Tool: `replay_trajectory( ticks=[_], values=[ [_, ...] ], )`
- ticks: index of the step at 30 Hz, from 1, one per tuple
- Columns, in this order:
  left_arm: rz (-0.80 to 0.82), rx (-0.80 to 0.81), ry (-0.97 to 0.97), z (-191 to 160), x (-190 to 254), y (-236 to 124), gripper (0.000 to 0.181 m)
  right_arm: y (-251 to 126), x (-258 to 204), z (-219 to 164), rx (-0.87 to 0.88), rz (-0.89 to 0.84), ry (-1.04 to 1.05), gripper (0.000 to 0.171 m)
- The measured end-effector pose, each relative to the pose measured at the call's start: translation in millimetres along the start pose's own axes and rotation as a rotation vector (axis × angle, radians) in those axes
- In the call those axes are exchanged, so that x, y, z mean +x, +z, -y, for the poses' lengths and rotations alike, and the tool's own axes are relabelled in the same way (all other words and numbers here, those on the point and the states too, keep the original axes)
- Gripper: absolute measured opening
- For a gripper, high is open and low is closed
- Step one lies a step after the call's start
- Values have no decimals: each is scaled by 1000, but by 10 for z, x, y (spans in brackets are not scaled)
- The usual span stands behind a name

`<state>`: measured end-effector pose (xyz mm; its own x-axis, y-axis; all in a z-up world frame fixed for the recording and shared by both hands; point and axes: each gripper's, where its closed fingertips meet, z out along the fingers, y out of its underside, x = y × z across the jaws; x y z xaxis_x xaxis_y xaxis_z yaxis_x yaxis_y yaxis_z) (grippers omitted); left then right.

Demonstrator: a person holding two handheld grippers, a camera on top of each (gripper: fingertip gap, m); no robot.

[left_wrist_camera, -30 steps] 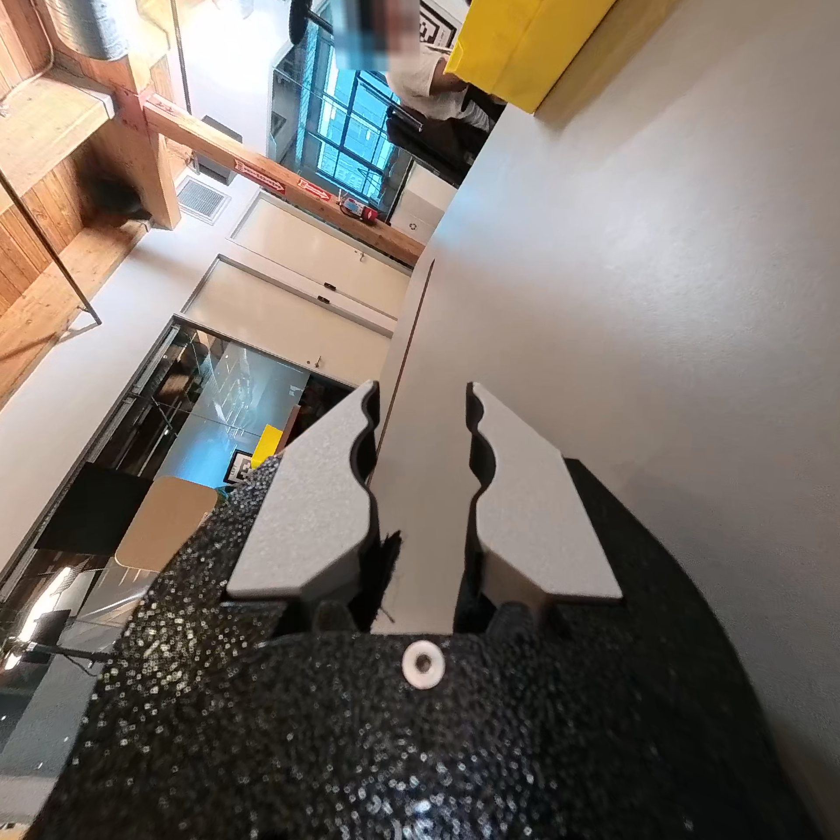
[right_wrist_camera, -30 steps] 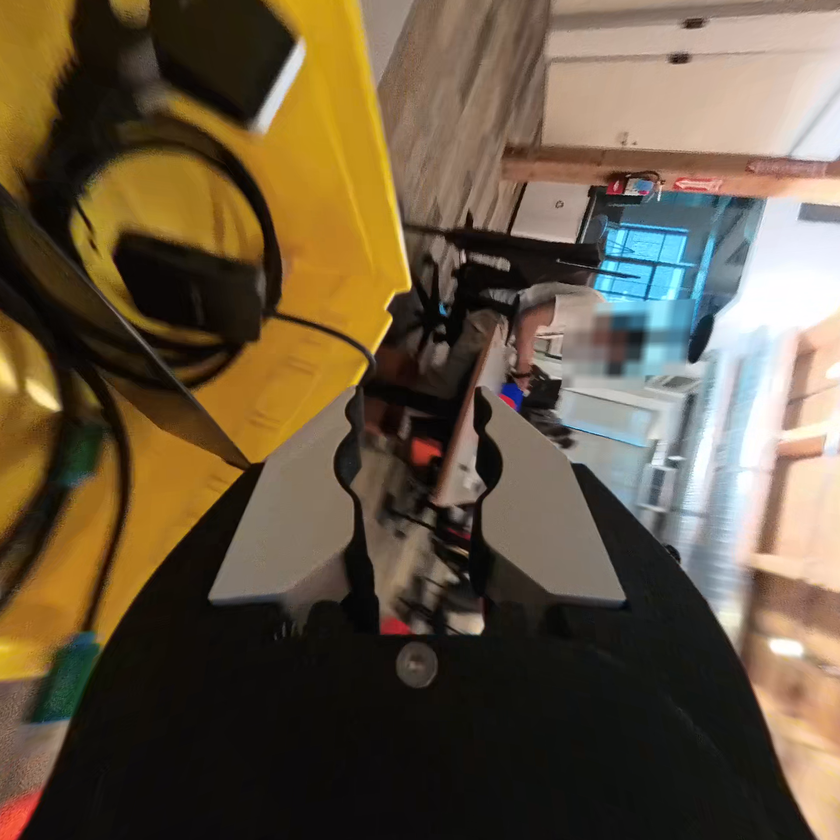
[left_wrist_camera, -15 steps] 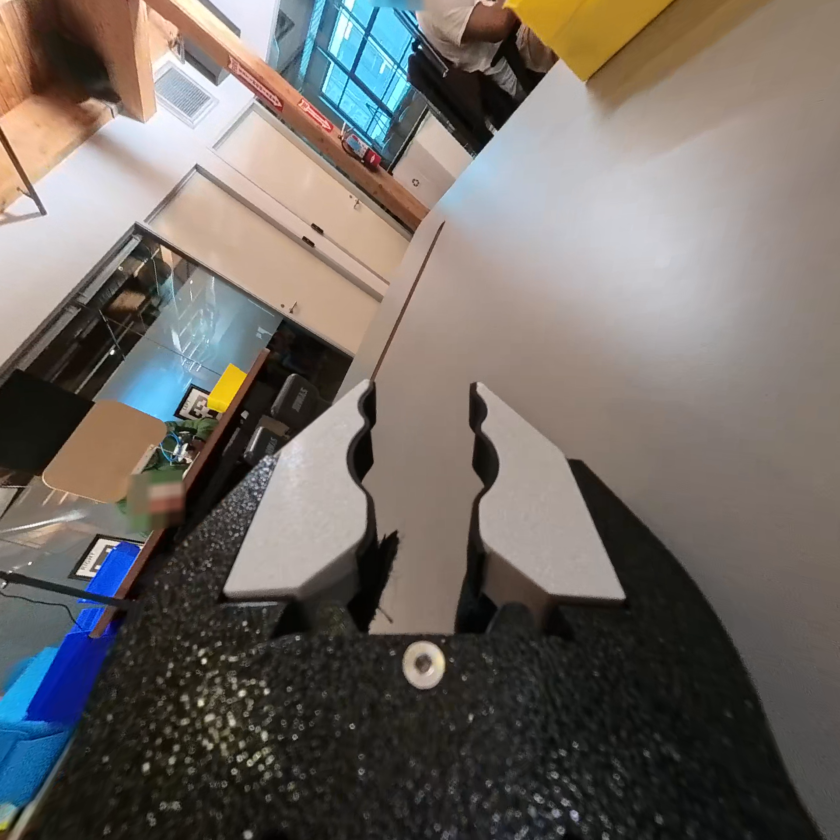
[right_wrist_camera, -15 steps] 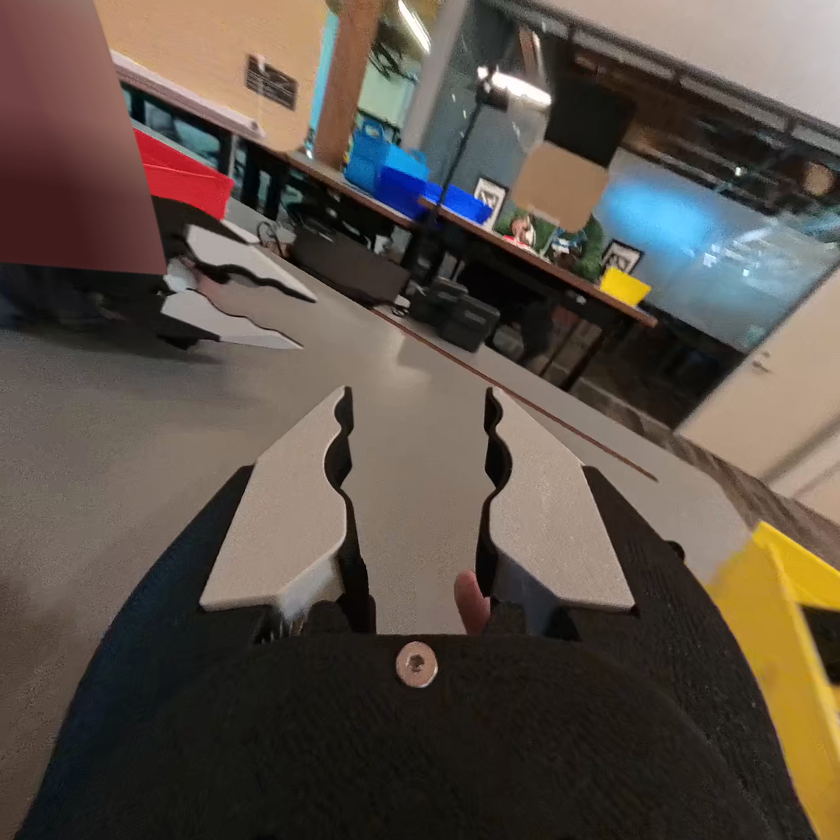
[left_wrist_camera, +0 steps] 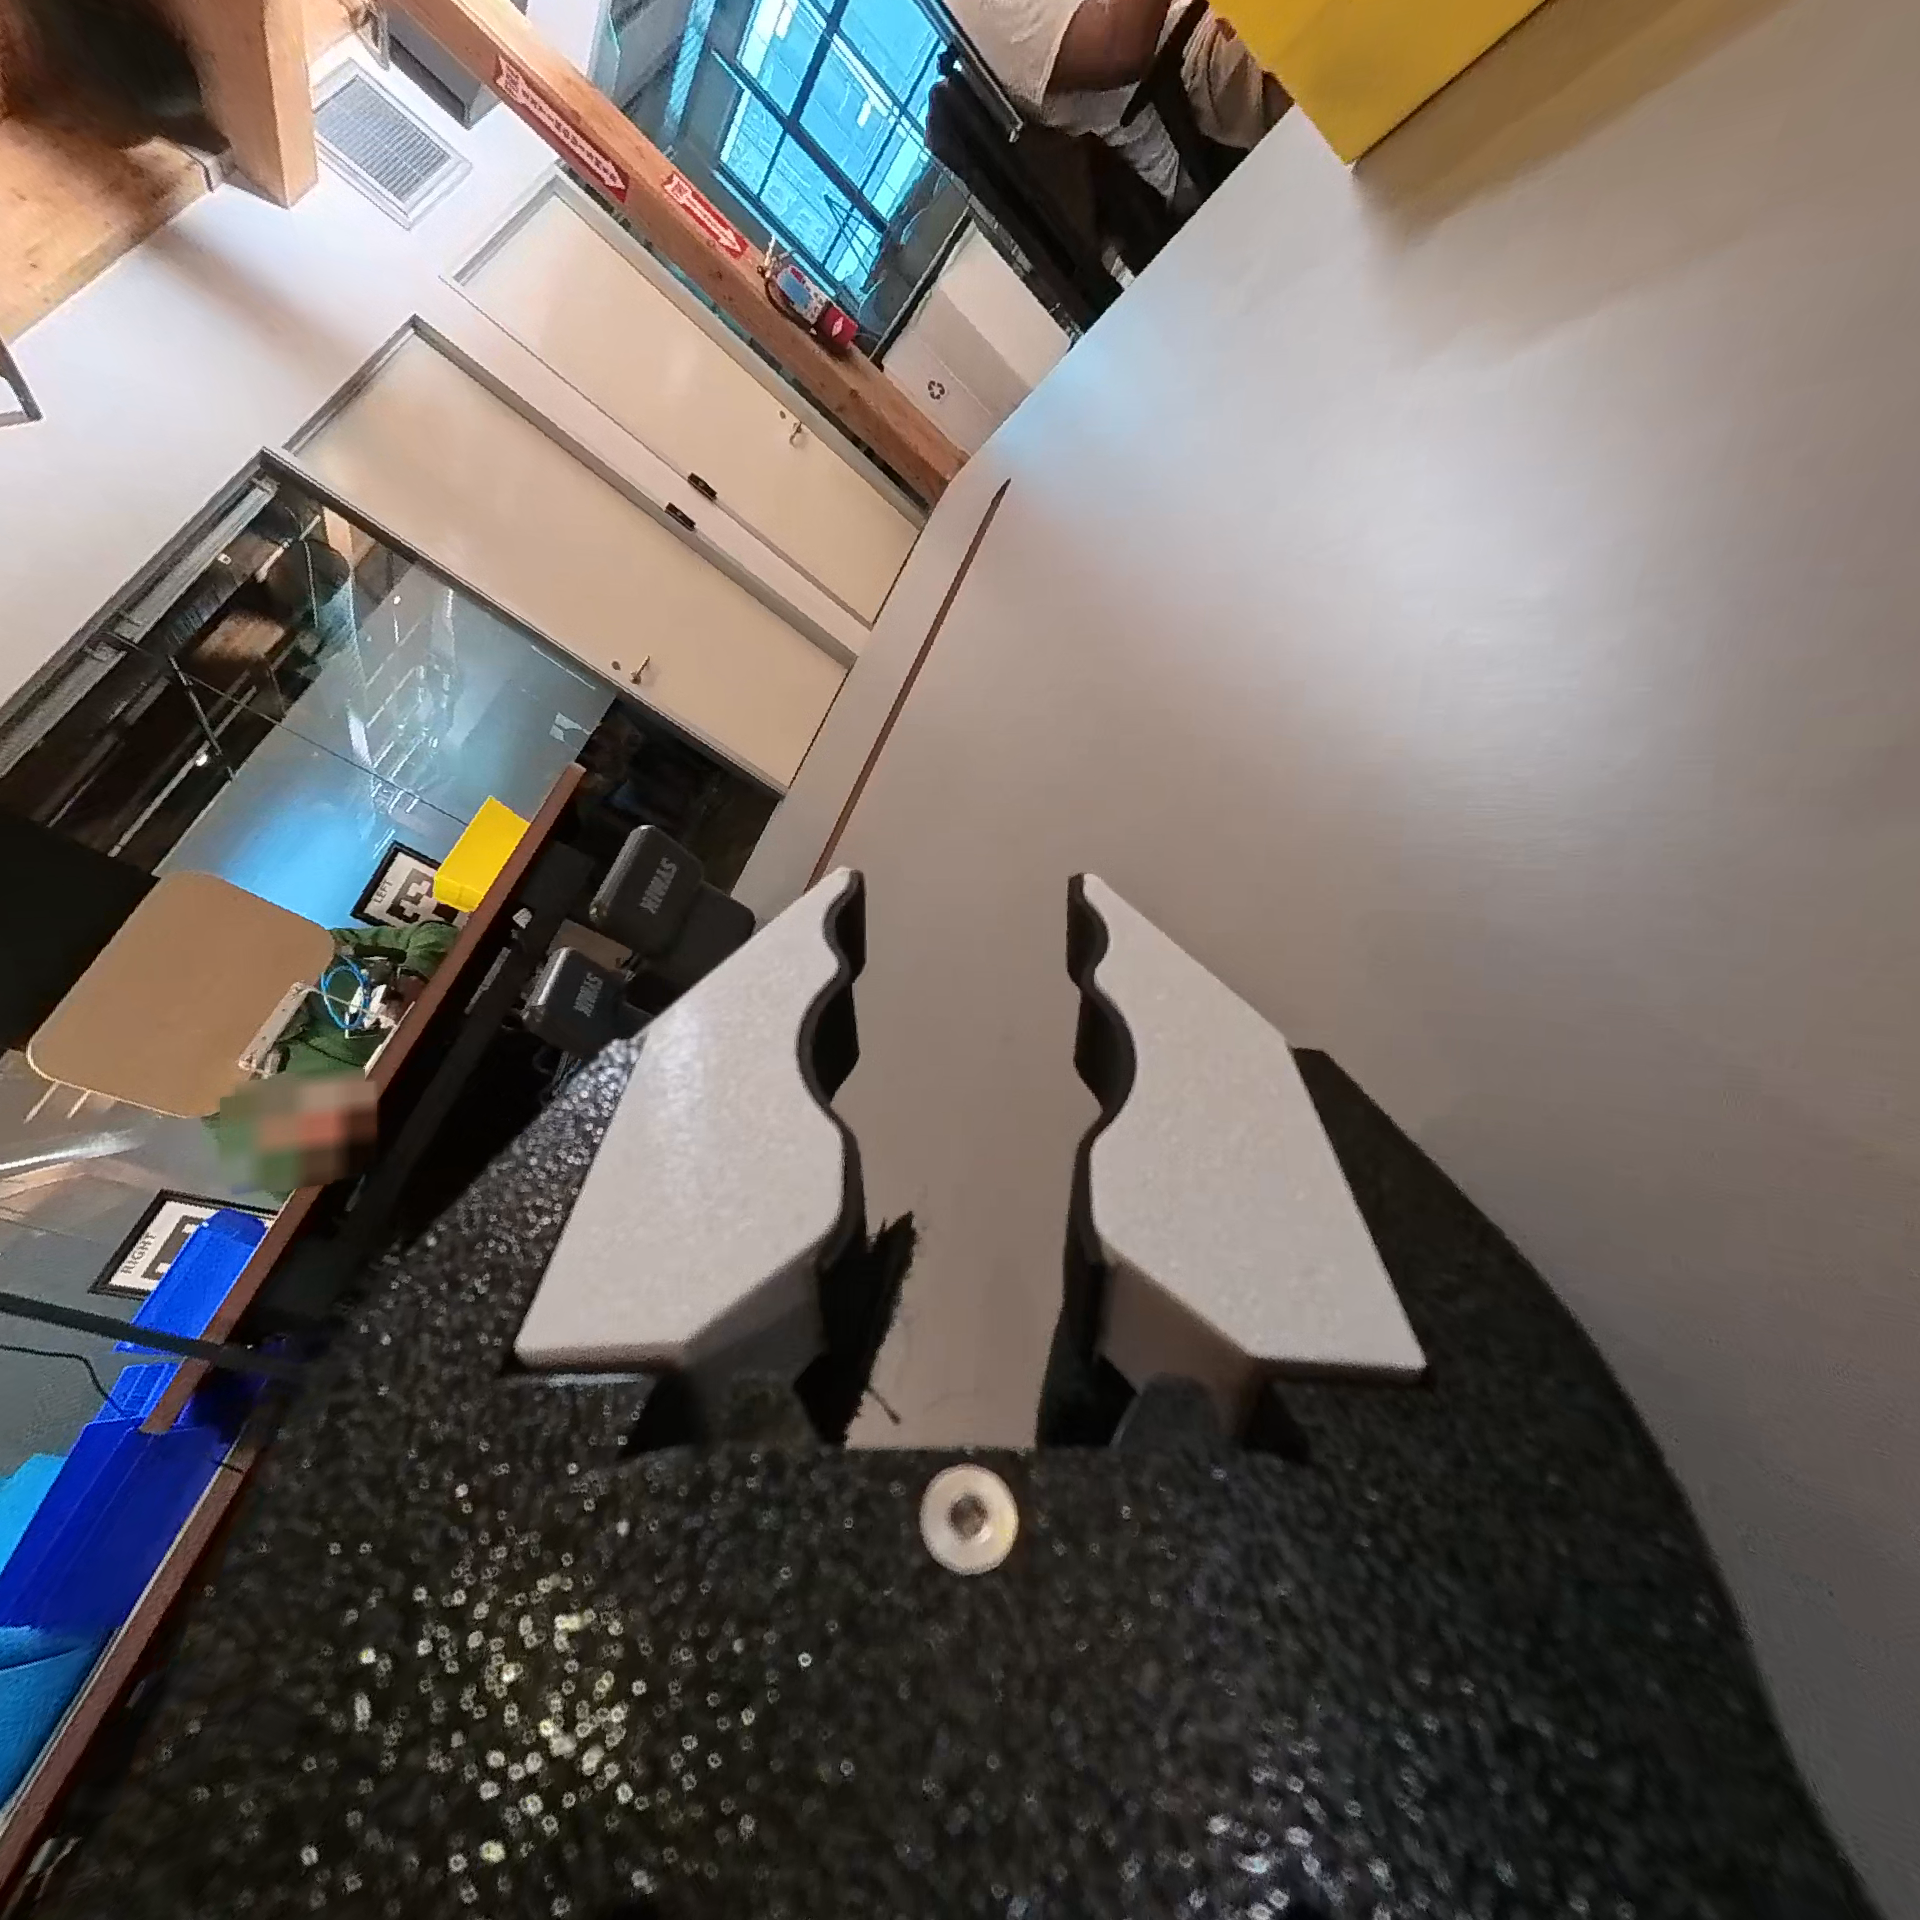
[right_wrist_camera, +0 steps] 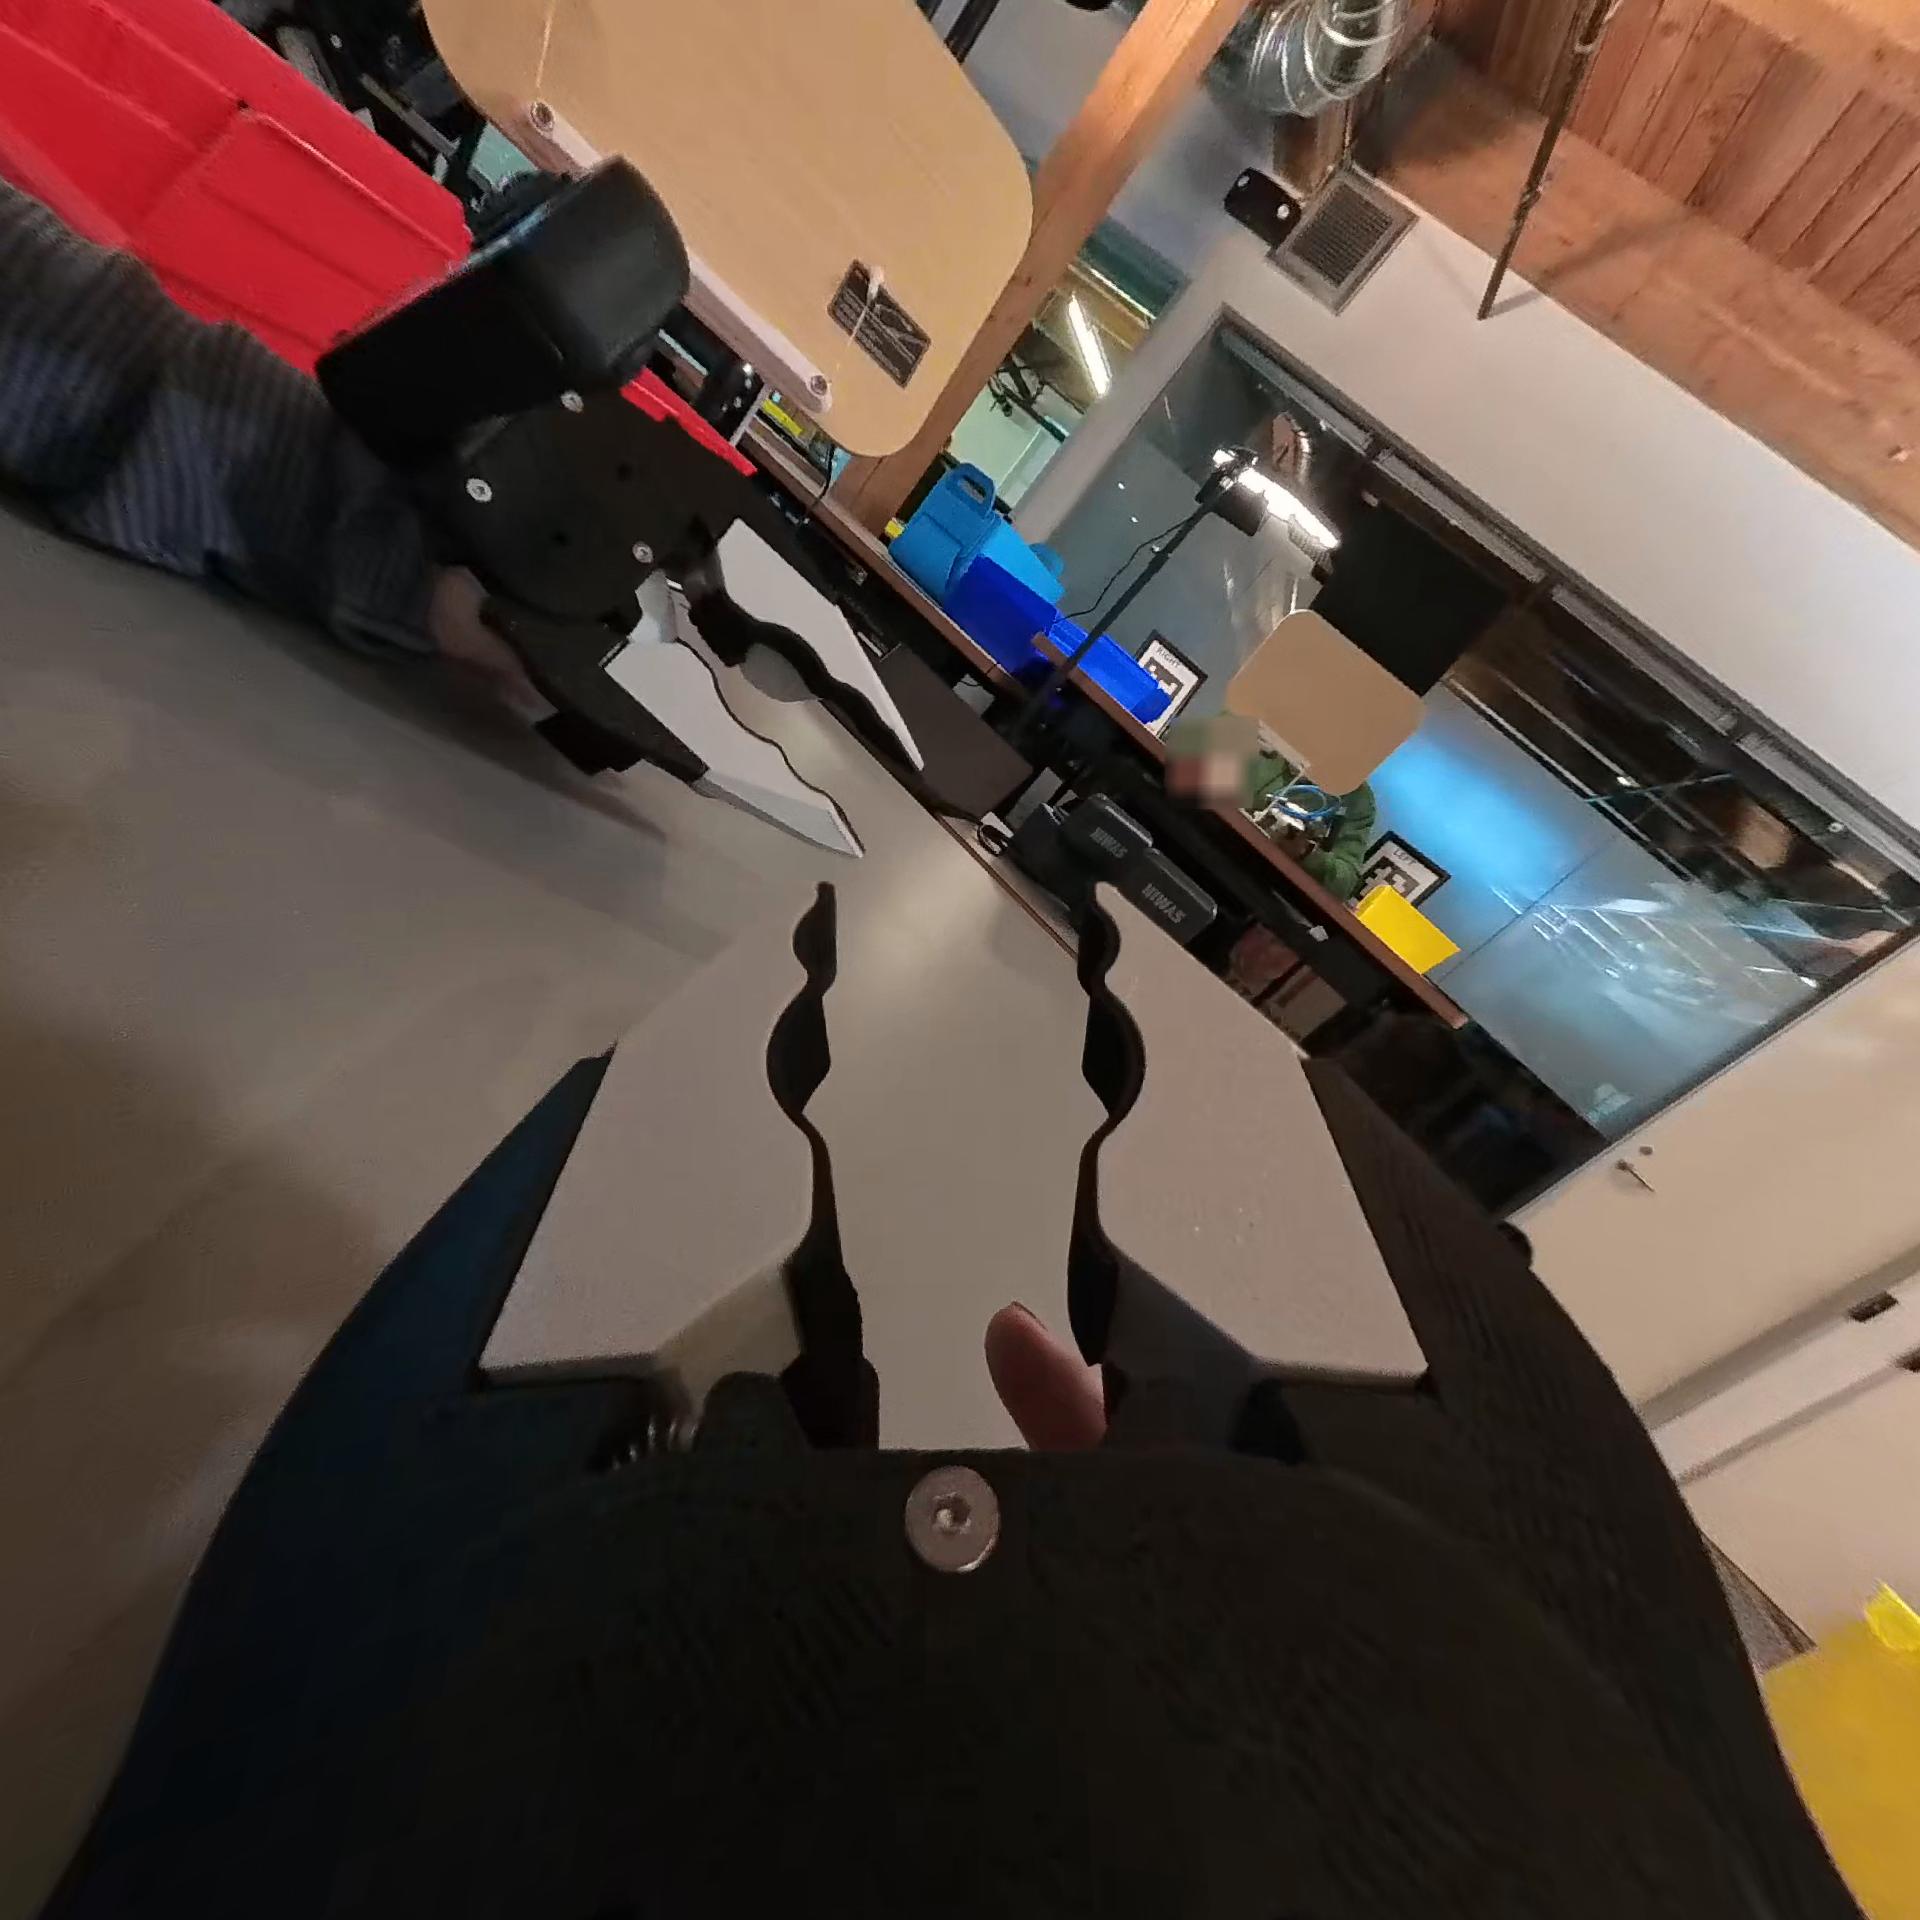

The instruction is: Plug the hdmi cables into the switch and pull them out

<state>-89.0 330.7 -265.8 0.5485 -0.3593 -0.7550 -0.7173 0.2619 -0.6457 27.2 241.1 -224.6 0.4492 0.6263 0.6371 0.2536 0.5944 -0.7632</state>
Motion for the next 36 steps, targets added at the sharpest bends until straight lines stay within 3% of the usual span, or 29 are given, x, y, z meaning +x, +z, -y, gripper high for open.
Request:
replay_trajectory(
  ticks=[12, 17, 21, 25, 27, 29, 33, 36],
  values=[
    [-97, 59, -66, 109, 125, -78, 35, 8, -46, -58, -8, 40, -3, 42],
    [39, 82, -248, 373, -35, -214, 43, -43, 55, -28, -5, -24, 0, 46],
    [206, 48, -316, 815, -91, -435, 51, -175, 451, 317, 94, -185, 160, 58],
    [359, 7, -377, 1061, -126, -814, 58, -576, 1151, 720, 113, -368, 74, 57],
    [405, -27, -524, 1037, -141, -1008, 57, -870, 1602, 821, 67, -469, 24, 57],
    [445, -51, -656, 968, -202, -1203, 67, -1256, 2064, 800, -2, -587, 15, 57],
    [718, -190, -510, 627, -642, -1782, 76, -2089, 2746, 351, -189, -762, 90, 57],
    [774, -377, -499, 242, -837, -2063, 97, -2595, 2954, -284, -397, -786, 215, 59]
  ],
)
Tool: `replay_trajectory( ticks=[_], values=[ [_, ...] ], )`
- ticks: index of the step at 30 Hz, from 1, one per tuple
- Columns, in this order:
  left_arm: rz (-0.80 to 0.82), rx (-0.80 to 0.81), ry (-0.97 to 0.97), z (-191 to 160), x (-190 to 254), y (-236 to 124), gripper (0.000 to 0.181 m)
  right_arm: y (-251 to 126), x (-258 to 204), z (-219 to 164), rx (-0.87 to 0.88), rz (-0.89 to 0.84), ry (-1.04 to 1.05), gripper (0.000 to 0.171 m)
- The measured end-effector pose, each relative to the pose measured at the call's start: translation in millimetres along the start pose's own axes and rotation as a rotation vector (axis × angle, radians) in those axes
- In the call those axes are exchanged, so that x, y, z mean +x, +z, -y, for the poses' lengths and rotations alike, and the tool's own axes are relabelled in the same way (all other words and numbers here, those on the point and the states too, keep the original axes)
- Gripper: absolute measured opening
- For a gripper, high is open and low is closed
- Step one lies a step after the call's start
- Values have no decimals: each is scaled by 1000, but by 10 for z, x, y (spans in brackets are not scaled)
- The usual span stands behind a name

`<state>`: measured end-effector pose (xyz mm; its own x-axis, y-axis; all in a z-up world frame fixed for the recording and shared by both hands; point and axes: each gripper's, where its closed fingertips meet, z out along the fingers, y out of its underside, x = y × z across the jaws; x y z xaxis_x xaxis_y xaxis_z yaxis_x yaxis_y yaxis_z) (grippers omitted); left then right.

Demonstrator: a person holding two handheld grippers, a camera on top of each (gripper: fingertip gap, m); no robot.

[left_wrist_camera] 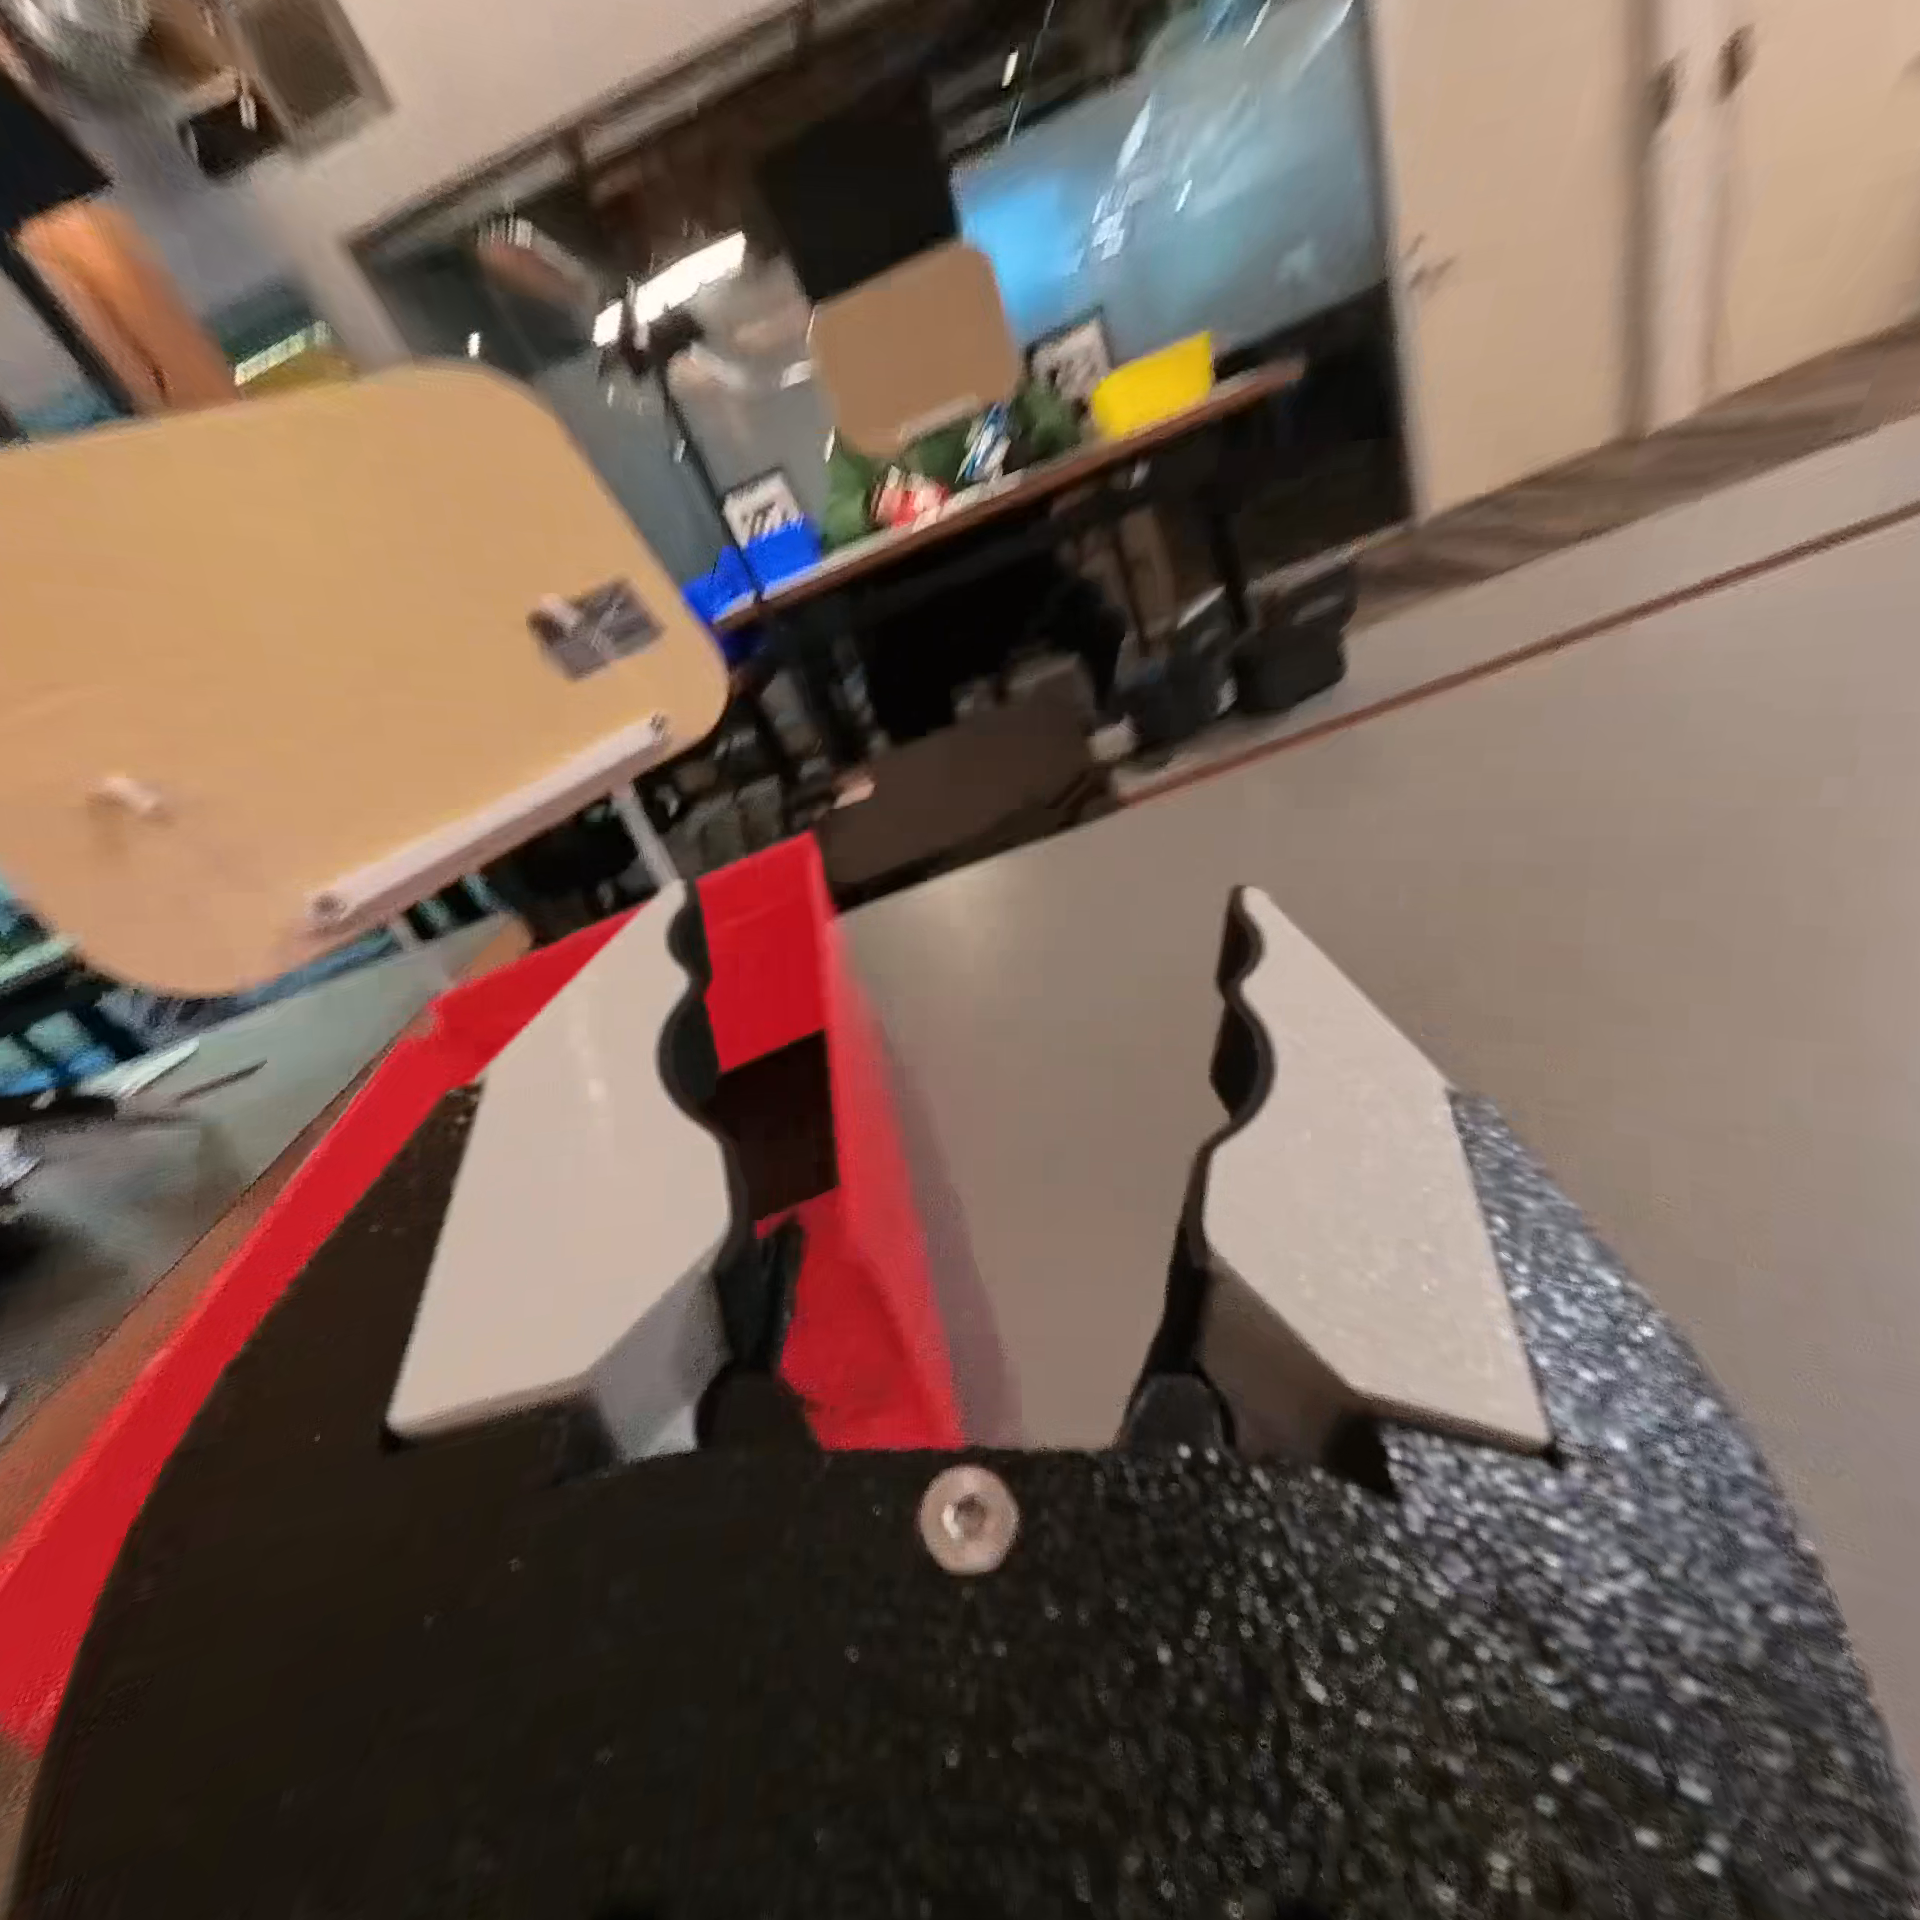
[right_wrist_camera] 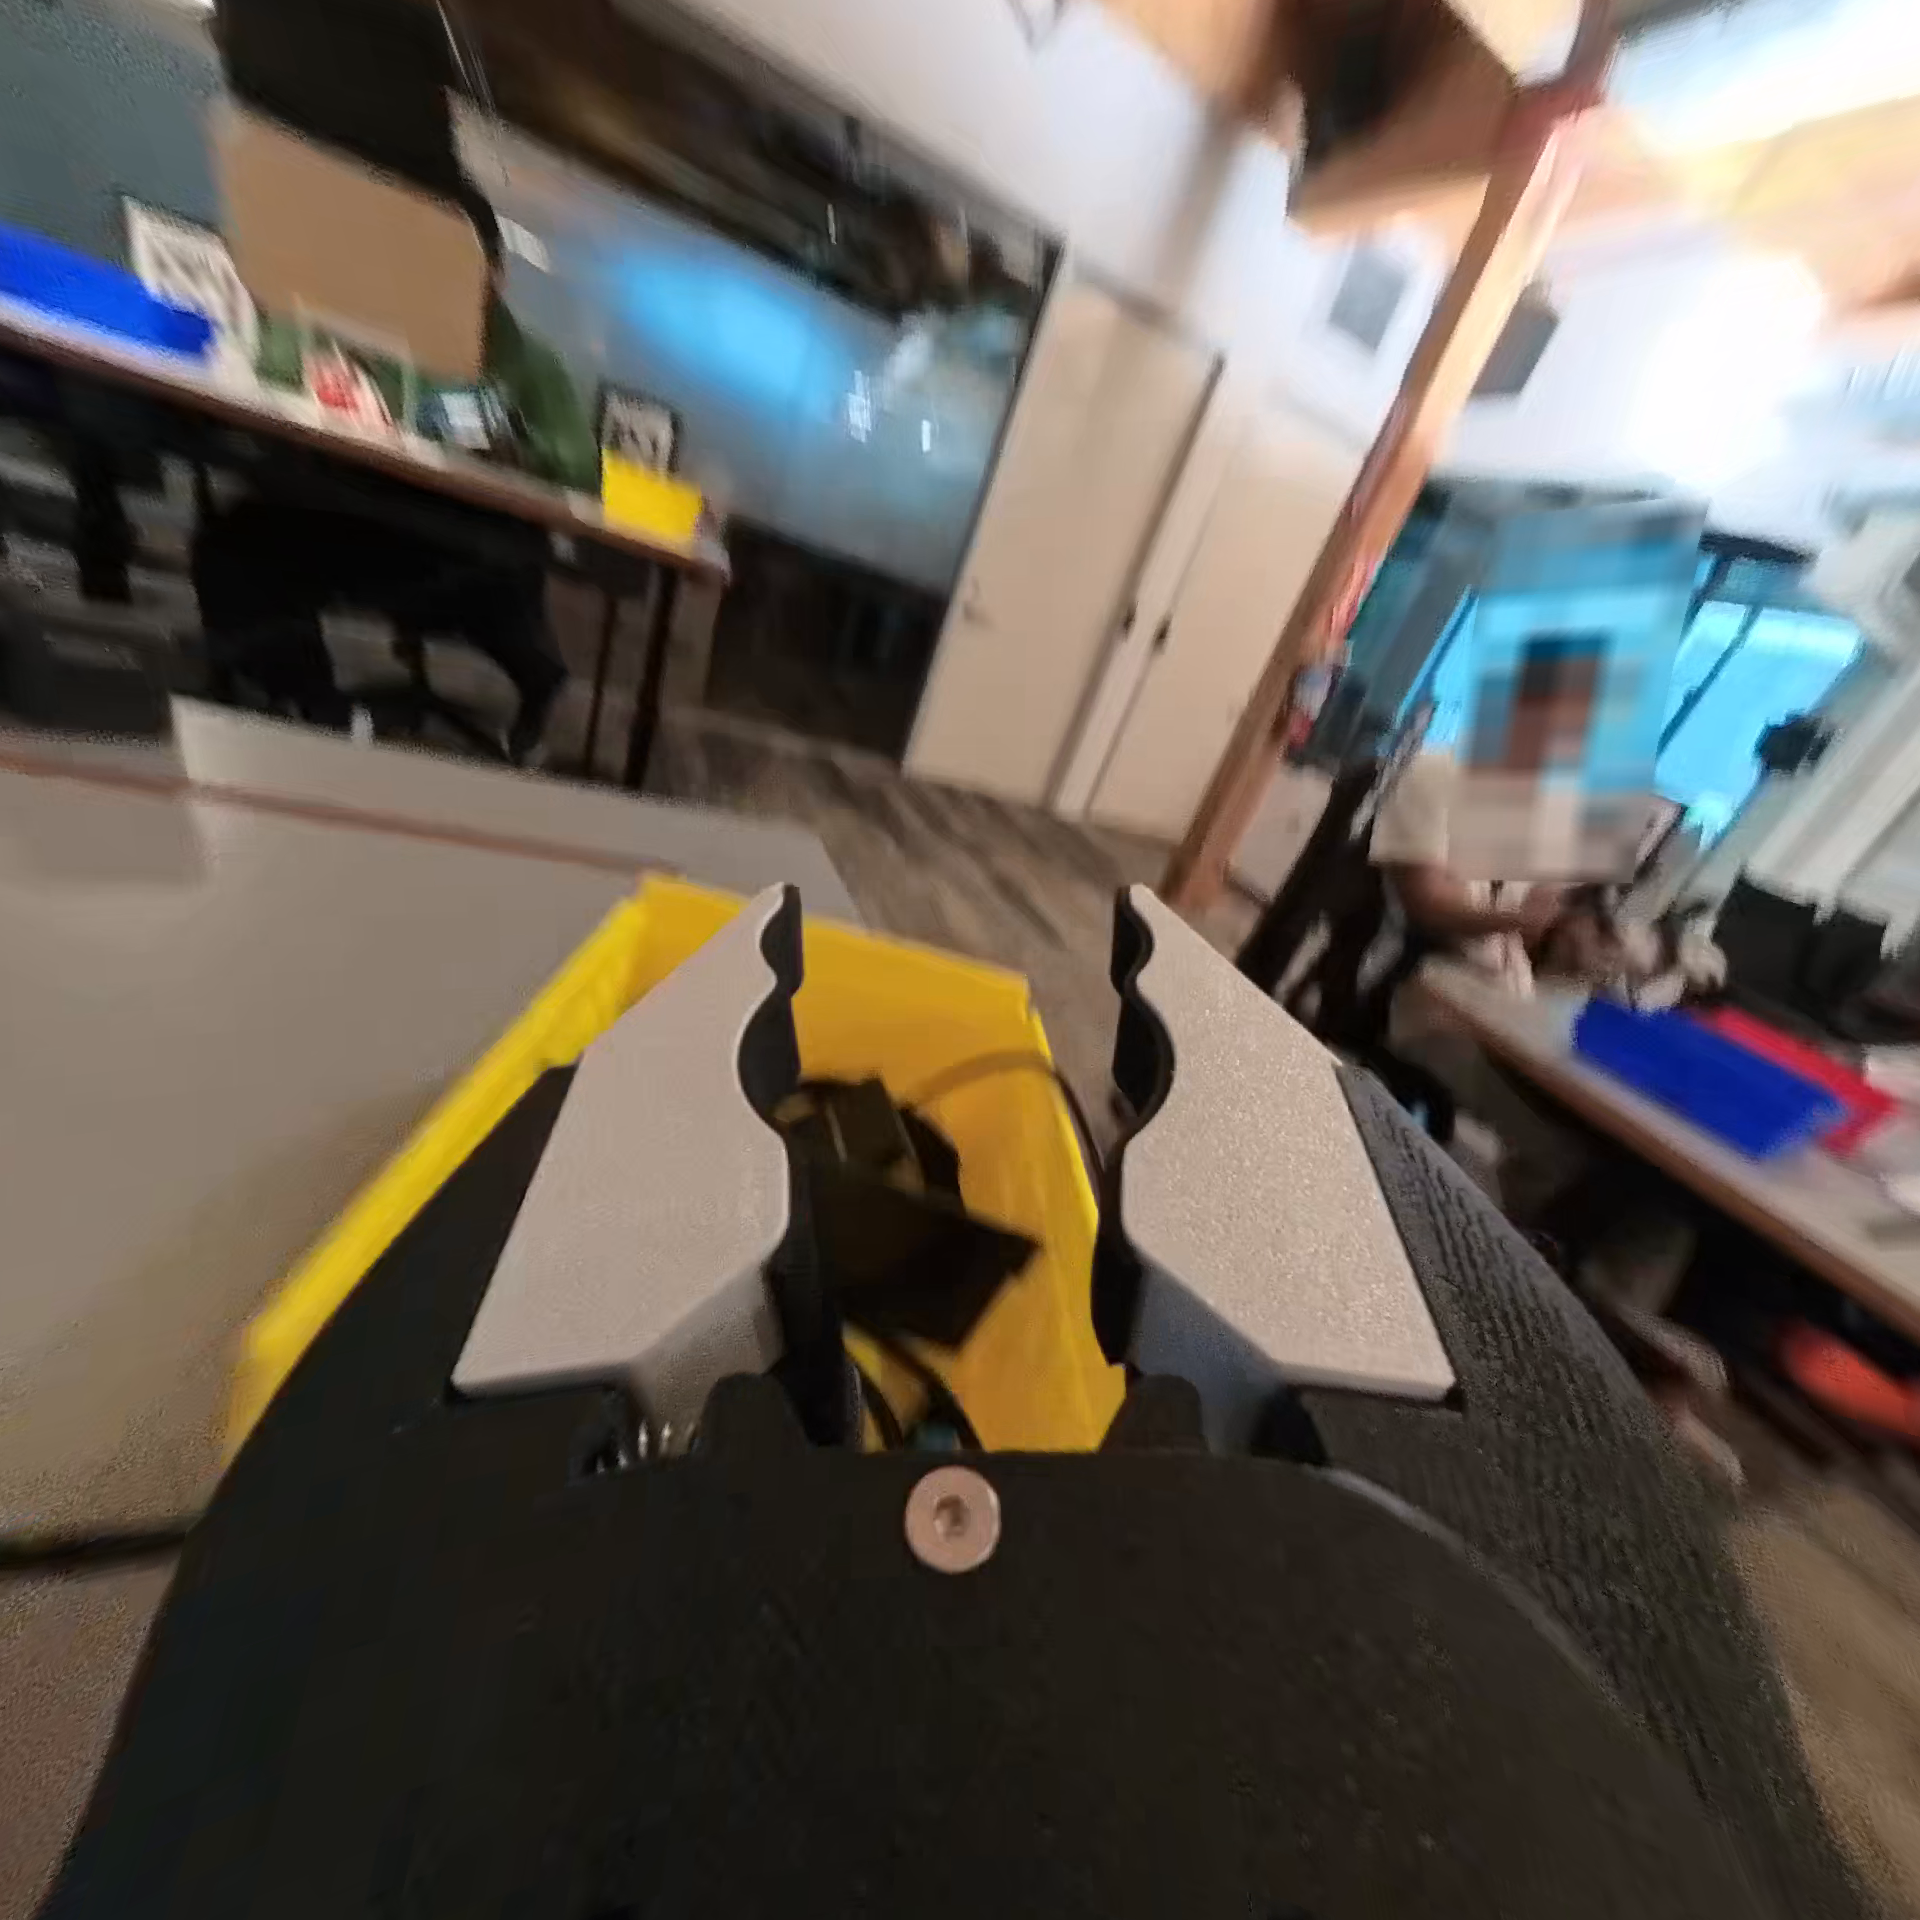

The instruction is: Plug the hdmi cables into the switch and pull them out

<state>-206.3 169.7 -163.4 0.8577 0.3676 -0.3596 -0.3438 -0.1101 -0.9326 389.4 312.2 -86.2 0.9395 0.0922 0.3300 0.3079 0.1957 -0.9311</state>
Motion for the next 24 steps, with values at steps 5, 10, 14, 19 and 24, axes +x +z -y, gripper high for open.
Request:
replay_trajectory(
  ticks=[5, 10, 14, 19, 24],
  values=[
    [48, -241, 7, -551, -393, 158, 126, -38, 327, -1228, -422, 42, 24, 61],
    [-5, -404, 5, -1004, -426, 229, 102, -108, 533, -1782, -582, -31, 29, 59],
    [-101, -480, 5, -1267, -262, 248, 78, -65, 481, -1907, -602, -35, 49, 53],
    [-74, -449, 175, -1293, -184, 277, 61, -14, 500, -1952, -619, -100, -8, 30],
    [-46, -447, 288, -1311, -164, 279, 46, 8, 490, -1946, -615, -113, 2, 28]
  ],
)
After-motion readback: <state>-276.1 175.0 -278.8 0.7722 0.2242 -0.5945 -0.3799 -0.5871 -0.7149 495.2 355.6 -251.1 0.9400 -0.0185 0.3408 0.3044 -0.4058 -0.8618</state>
